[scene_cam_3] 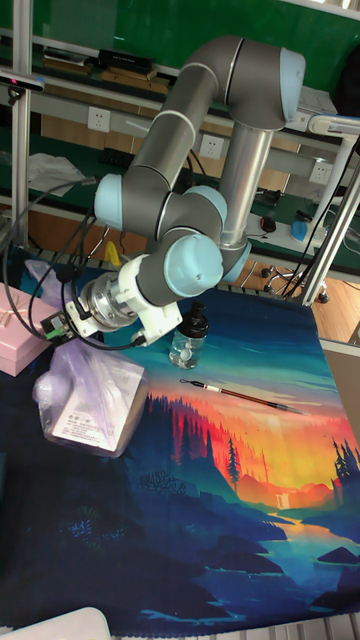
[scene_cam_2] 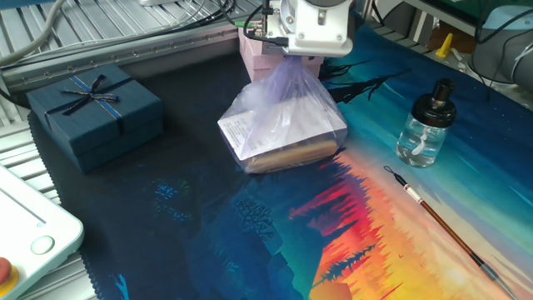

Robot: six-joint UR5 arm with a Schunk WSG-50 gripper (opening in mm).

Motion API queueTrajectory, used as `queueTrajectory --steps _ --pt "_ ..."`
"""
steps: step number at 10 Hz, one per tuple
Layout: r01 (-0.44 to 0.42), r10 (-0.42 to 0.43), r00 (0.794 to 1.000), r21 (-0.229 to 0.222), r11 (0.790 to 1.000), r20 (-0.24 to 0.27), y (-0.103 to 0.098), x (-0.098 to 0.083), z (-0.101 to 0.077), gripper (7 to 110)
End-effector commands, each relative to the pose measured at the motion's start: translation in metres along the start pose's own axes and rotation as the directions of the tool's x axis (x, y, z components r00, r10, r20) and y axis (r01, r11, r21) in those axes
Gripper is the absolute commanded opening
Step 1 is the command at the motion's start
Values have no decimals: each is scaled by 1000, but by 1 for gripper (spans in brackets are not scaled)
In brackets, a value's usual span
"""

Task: Pick up a bag of things

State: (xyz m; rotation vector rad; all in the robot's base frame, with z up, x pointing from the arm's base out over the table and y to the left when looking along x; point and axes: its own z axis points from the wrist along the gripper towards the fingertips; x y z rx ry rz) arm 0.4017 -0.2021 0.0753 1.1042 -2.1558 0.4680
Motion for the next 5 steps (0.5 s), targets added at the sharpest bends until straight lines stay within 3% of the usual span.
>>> queueTrajectory --steps 1,5 --pt "-38 38 999 -8 999 12 -2 1 -3 7" --pt "-39 39 999 -9 999 -4 -17 29 -21 7"
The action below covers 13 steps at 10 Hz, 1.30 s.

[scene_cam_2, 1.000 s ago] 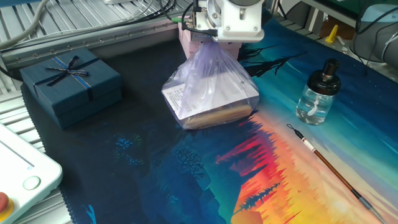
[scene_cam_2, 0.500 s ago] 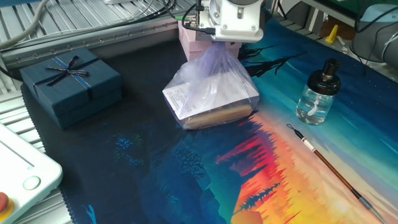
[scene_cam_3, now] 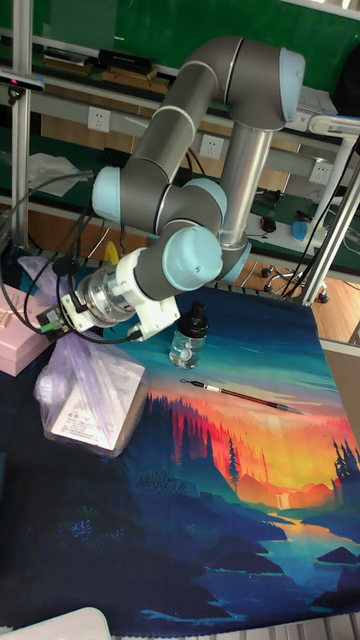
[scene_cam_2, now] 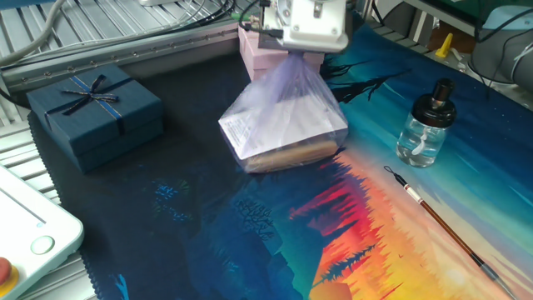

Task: Pick up a bag of things

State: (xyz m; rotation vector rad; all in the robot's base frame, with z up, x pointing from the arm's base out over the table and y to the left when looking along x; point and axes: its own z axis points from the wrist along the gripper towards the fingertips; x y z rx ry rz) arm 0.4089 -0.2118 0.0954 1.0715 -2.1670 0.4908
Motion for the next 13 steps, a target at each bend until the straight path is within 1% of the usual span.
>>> queueTrajectory --steps 1,2,3,4,5,7,8,9,10,13 --pt "-15 15 1000 -18 1000 3 -9 19 -13 7" --pt "-18 18 1000 -22 1000 -2 -14 28 -18 7" --pt "-21 20 1000 -42 999 -17 -17 41 -26 7" --pt "-29 26 998 -49 998 -53 -23 56 -37 7" --pt "-19 13 996 -68 998 -84 -26 70 -51 7" --pt "11 -21 995 -101 995 -96 -29 86 -72 7" --pt "10 -21 995 -109 994 -100 -28 91 -77 7" --pt "13 -25 994 -115 993 -106 -27 97 -83 7" --pt "14 -27 993 -111 994 -117 -28 106 -90 7" --pt "26 -42 988 -110 994 -147 -35 141 -124 7"
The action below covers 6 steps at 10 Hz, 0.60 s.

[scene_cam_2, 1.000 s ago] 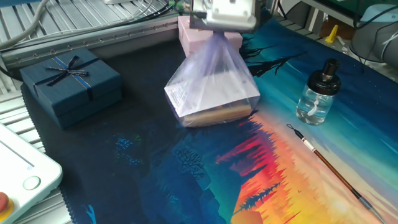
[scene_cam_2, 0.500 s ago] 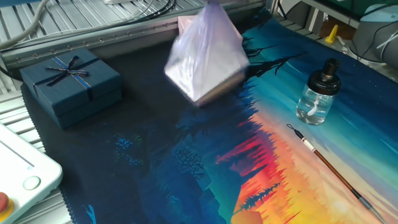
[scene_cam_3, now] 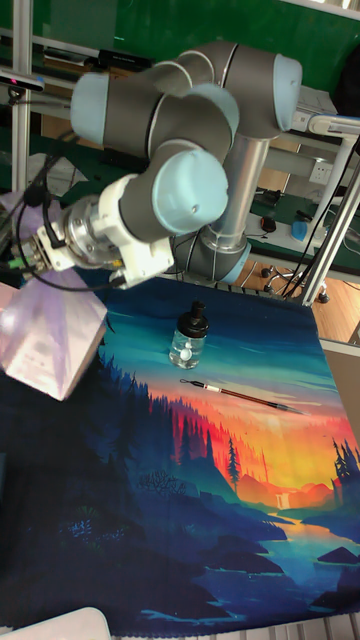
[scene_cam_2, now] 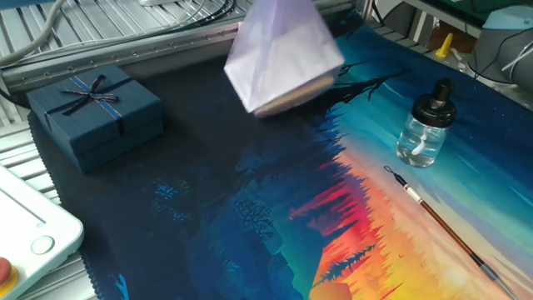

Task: Pick up a bag of things

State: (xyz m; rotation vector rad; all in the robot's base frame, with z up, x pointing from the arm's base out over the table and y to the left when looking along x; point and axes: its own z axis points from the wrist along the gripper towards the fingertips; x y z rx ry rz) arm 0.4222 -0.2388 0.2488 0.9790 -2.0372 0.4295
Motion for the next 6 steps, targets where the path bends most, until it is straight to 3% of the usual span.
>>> queueTrajectory --steps 1,6 --pt "6 -6 1000 -22 1000 -18 7 35 -28 7" --pt "5 -5 999 -19 1000 -36 20 55 -40 7"
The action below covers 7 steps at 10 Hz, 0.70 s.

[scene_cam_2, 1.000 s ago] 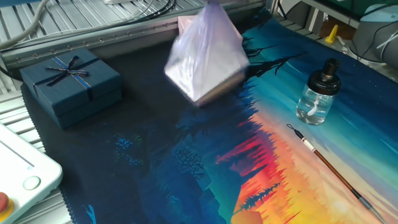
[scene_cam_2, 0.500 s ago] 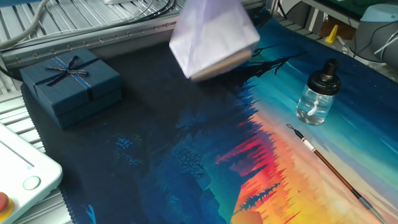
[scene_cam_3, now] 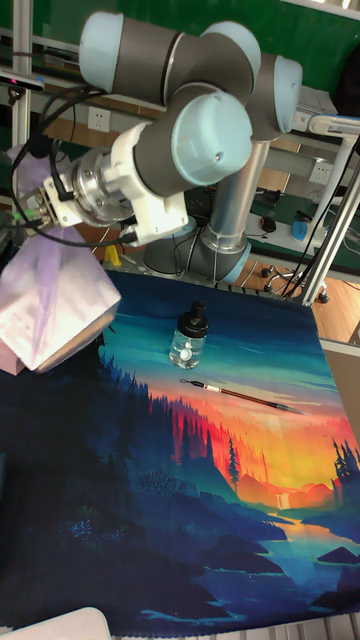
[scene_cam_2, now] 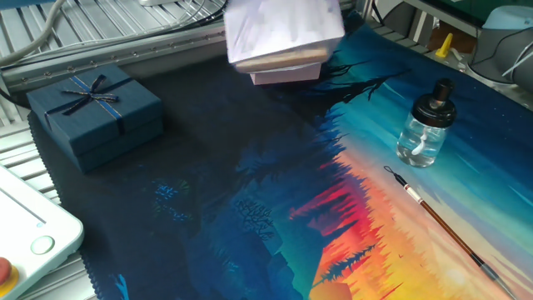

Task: Pick up a bag of things

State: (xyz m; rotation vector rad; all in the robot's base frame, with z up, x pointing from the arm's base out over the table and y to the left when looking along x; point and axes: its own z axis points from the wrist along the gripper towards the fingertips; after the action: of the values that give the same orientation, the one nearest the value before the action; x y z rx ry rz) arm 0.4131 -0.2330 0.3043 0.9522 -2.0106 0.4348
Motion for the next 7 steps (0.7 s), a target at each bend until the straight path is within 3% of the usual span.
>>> queueTrajectory --steps 1,5,7 --pt "1 -1 1000 1 1000 -8 4 12 -7 7" --pt "-41 41 999 42 998 0 -7 10 -7 7" --pt "-31 30 999 36 999 35 -6 0 -7 7"
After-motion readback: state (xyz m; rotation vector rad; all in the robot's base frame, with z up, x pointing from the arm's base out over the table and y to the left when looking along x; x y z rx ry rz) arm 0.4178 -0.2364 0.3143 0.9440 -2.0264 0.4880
